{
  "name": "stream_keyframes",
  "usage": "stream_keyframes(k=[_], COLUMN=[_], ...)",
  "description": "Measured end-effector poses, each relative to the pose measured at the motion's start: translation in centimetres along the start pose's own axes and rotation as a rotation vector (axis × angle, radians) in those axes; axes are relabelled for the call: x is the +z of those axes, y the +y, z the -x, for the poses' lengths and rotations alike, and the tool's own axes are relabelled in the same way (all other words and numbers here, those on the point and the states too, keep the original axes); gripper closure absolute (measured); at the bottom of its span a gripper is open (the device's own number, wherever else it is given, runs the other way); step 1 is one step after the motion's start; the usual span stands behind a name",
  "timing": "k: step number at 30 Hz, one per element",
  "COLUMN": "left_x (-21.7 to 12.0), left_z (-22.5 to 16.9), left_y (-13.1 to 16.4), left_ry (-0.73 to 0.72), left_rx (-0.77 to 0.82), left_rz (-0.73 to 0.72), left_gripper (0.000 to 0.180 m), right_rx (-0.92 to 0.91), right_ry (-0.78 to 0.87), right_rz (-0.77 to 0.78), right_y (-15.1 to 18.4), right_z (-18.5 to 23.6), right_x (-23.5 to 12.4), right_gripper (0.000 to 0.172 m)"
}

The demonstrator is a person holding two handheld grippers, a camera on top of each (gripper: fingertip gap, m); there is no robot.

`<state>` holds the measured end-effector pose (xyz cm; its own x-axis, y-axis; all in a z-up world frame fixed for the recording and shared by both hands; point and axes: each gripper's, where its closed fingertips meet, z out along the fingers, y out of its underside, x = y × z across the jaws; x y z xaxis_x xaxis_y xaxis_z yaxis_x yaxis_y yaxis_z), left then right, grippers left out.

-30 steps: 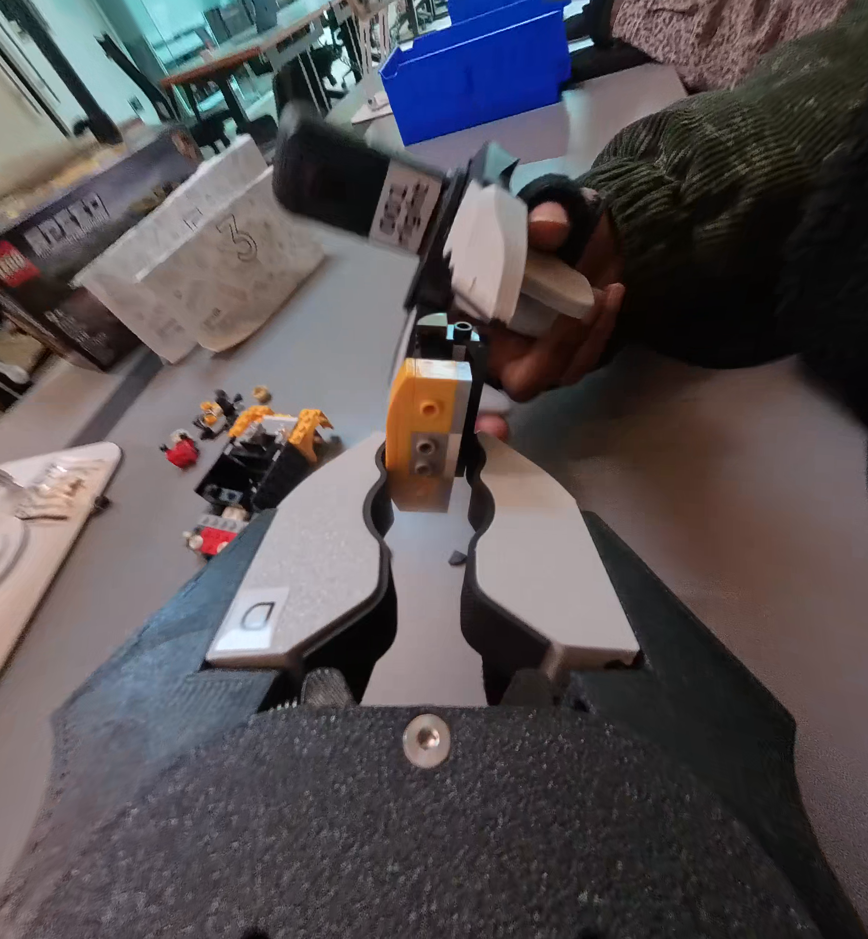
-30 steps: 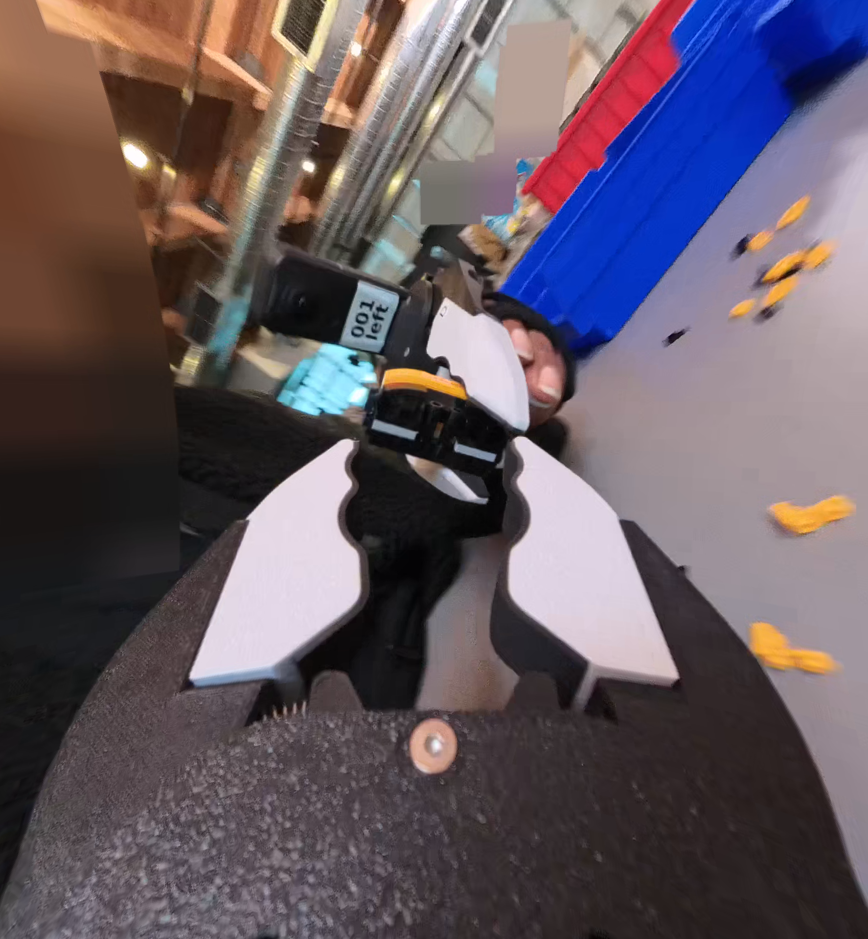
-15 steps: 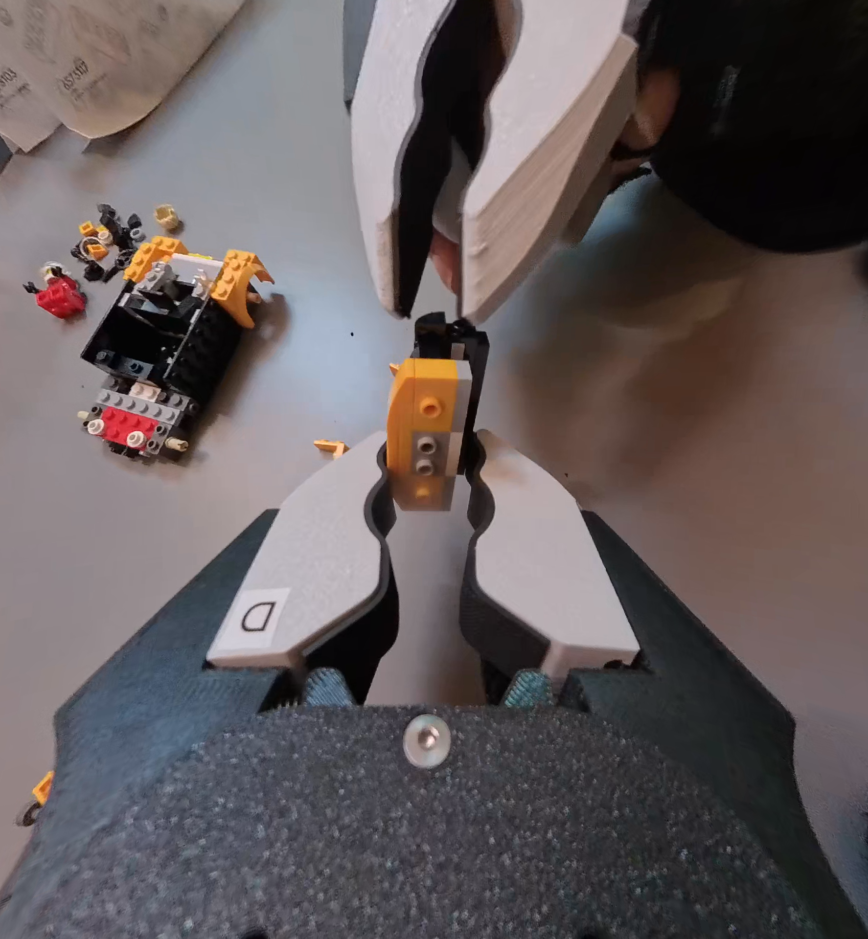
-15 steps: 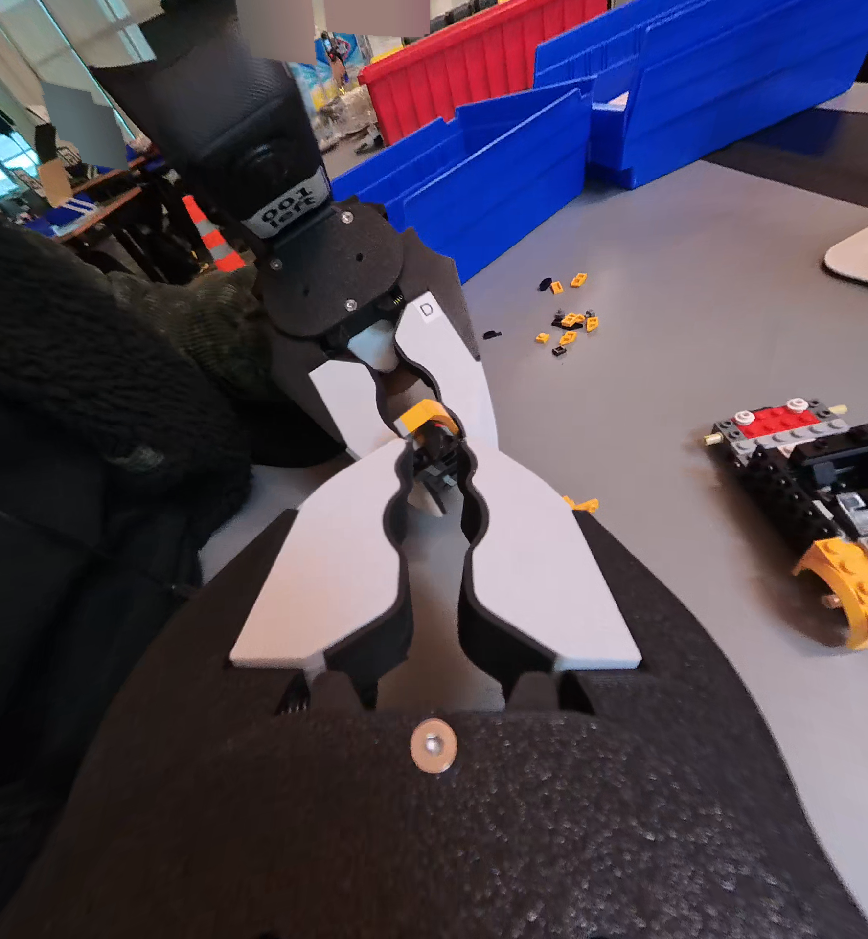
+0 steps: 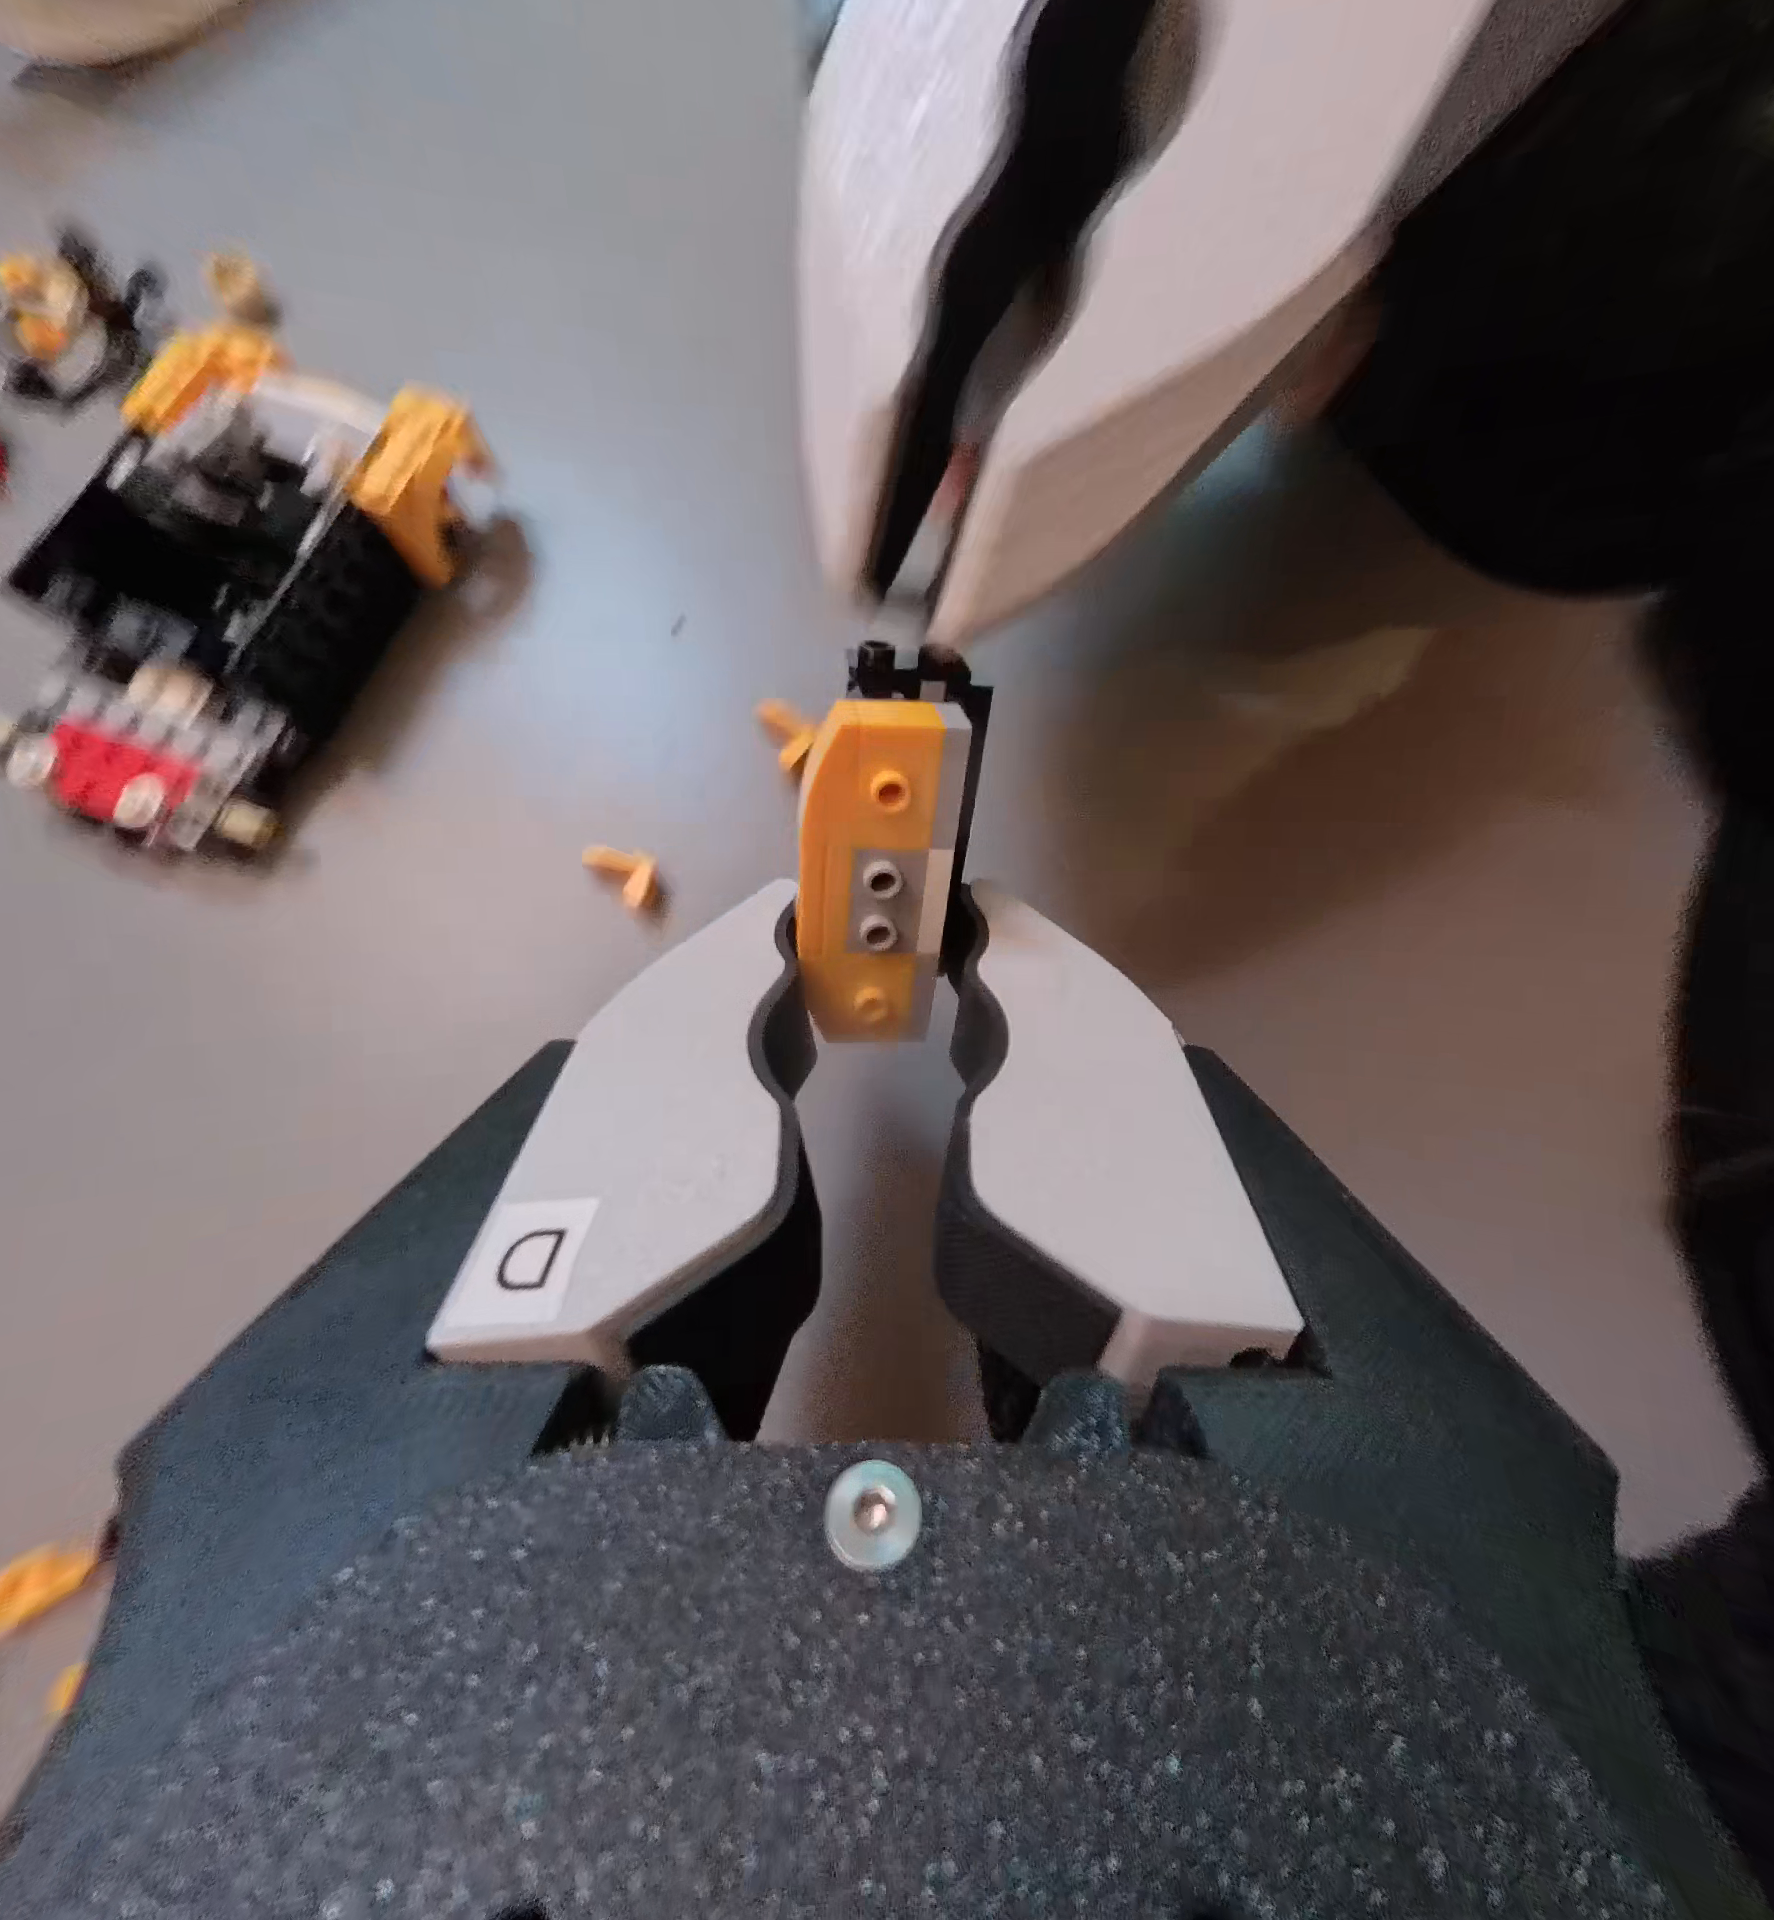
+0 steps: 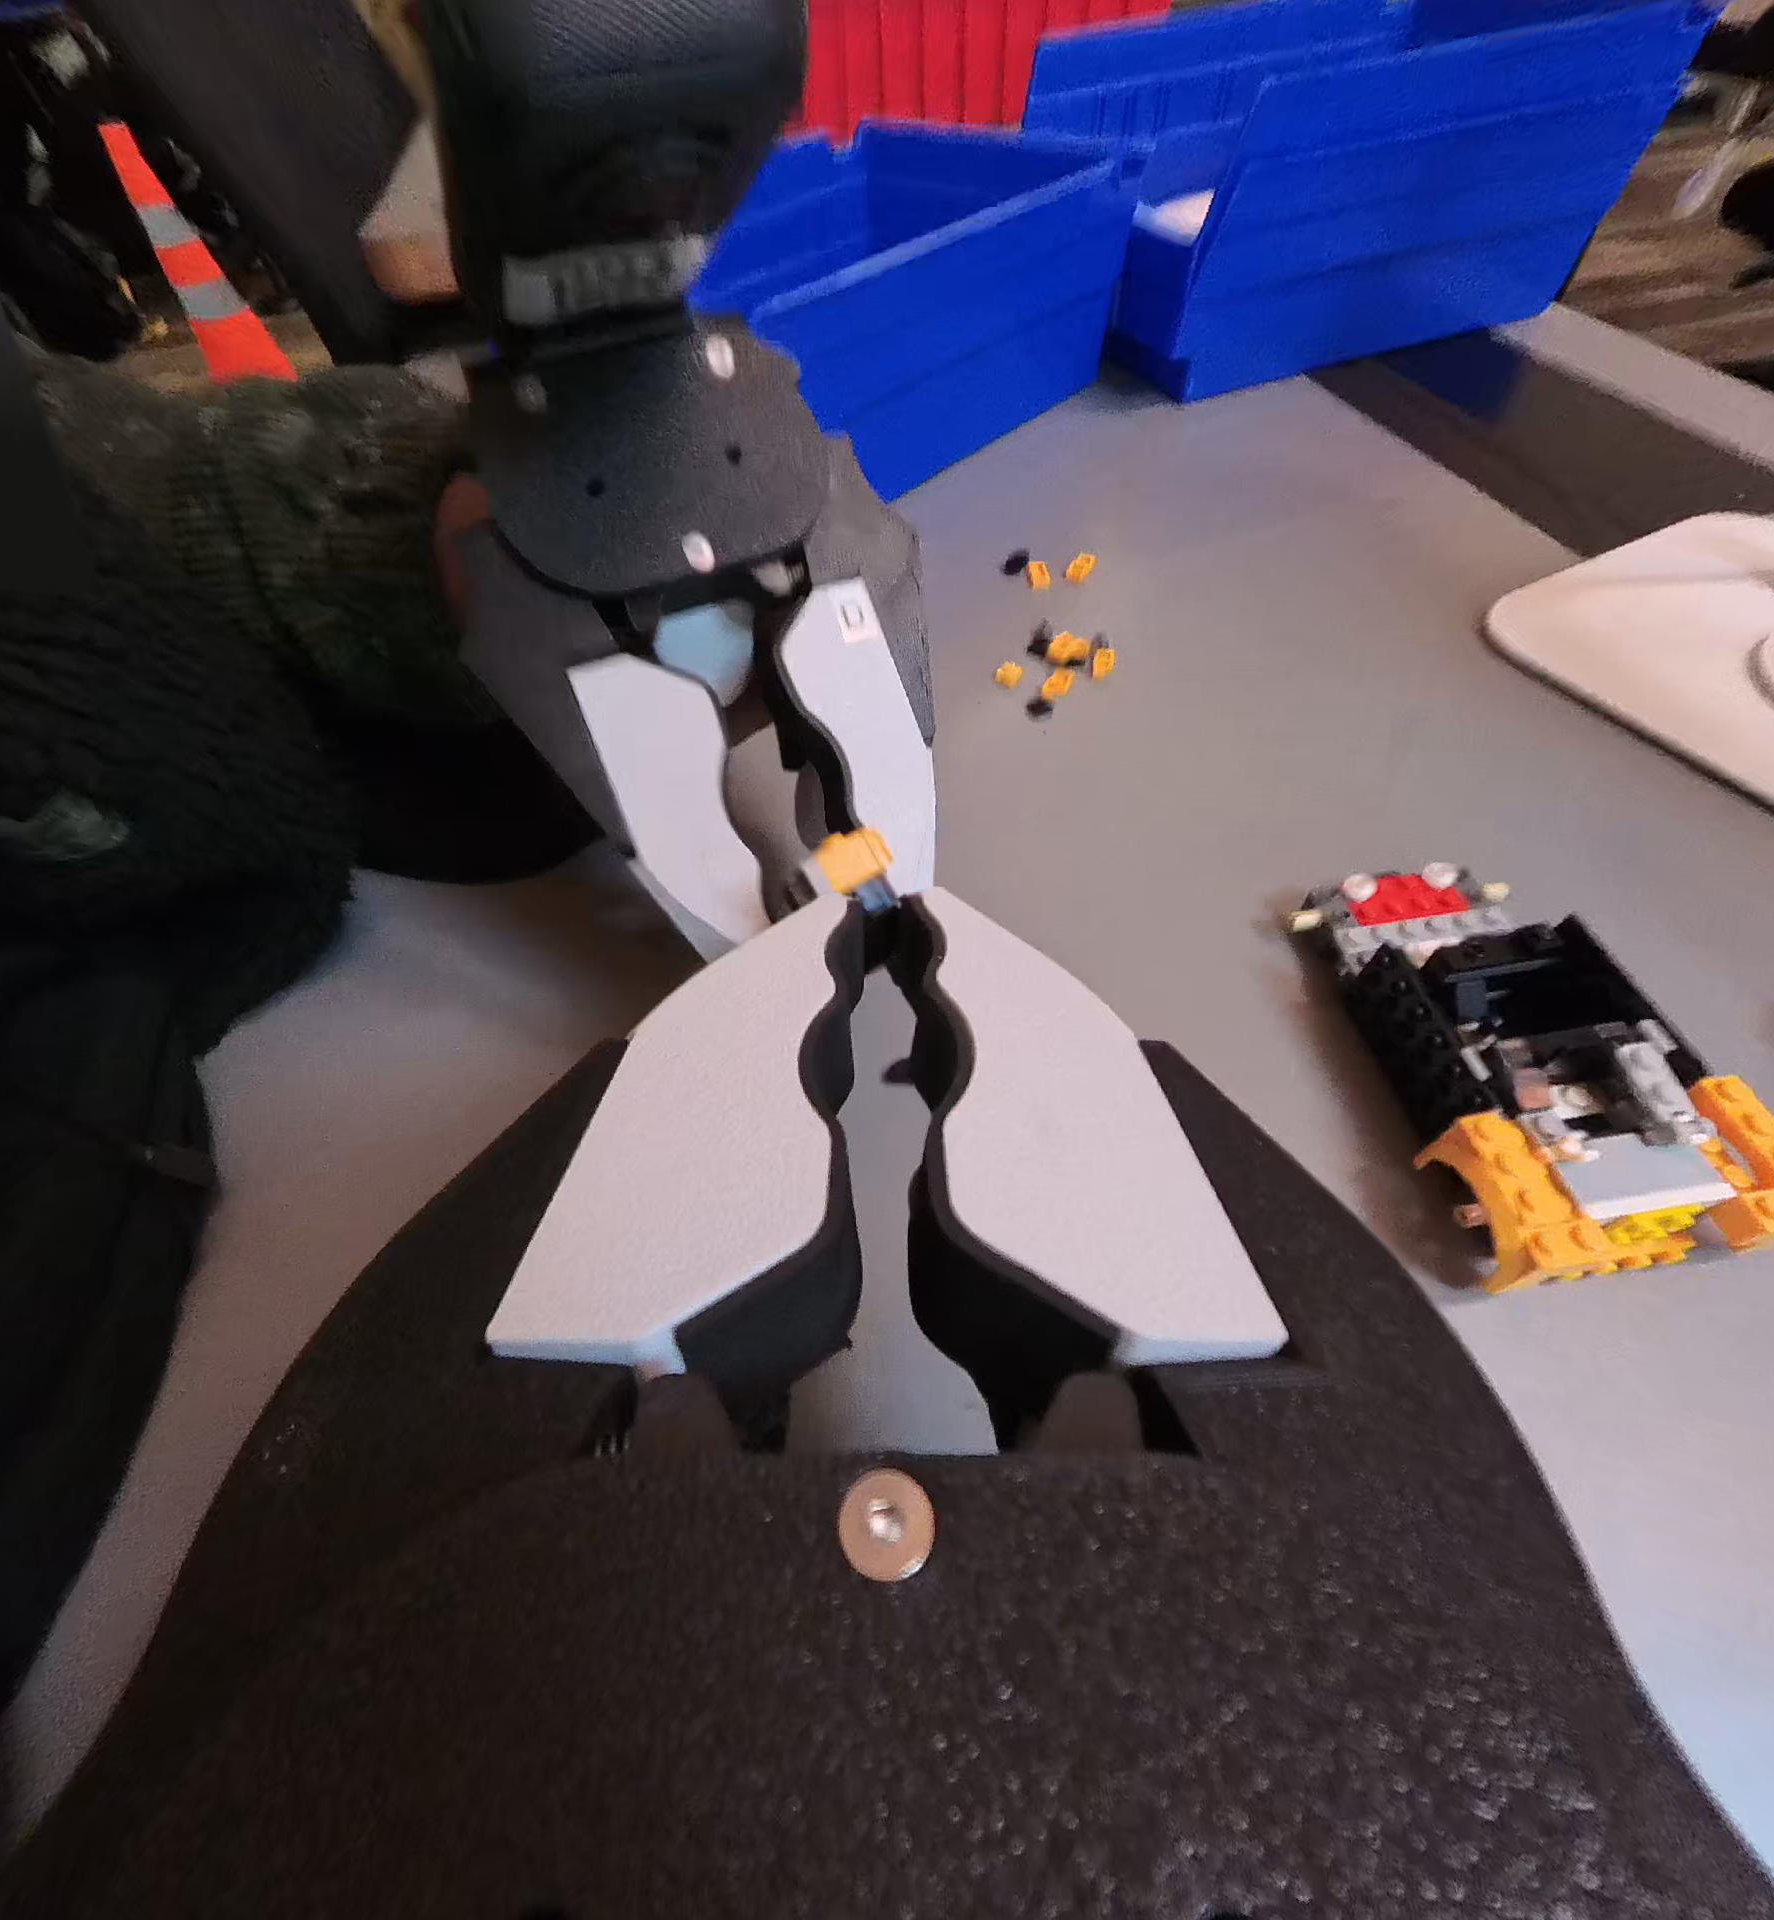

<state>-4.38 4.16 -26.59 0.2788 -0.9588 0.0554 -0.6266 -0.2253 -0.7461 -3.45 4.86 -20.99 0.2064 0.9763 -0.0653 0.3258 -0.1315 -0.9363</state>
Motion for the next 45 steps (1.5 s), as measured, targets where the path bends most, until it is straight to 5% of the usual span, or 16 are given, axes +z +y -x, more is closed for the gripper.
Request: stream_keyframes(k=[2,4,14,28,45], left_x=[0.0,-0.6,-0.6,0.6,0.0], left_z=[1.7,1.7,0.2,-0.4,-1.1], left_y=[2.2,1.8,0.4,2.2,0.1], left_ry=[-0.071,-0.045,0.066,0.069,0.032], left_rx=[0.008,-0.034,-0.091,-0.051,0.114], left_rz=[0.088,0.029,-0.043,0.066,-0.053], left_gripper=[0.156,0.157,0.156,0.157,0.153], right_rx=[0.023,0.021,-0.093,-0.088,-0.121], right_ry=[0.009,0.041,-0.005,-0.002,-0.069], right_rz=[-0.091,-0.110,0.189,0.084,0.055], right_y=[-1.7,-2.2,4.1,2.3,2.0], right_z=[-0.7,-1.5,0.3,0.3,1.7], right_x=[-1.5,-2.7,2.1,1.5,1.6], right_gripper=[0.166,0.166,0.154,0.136,0.152])
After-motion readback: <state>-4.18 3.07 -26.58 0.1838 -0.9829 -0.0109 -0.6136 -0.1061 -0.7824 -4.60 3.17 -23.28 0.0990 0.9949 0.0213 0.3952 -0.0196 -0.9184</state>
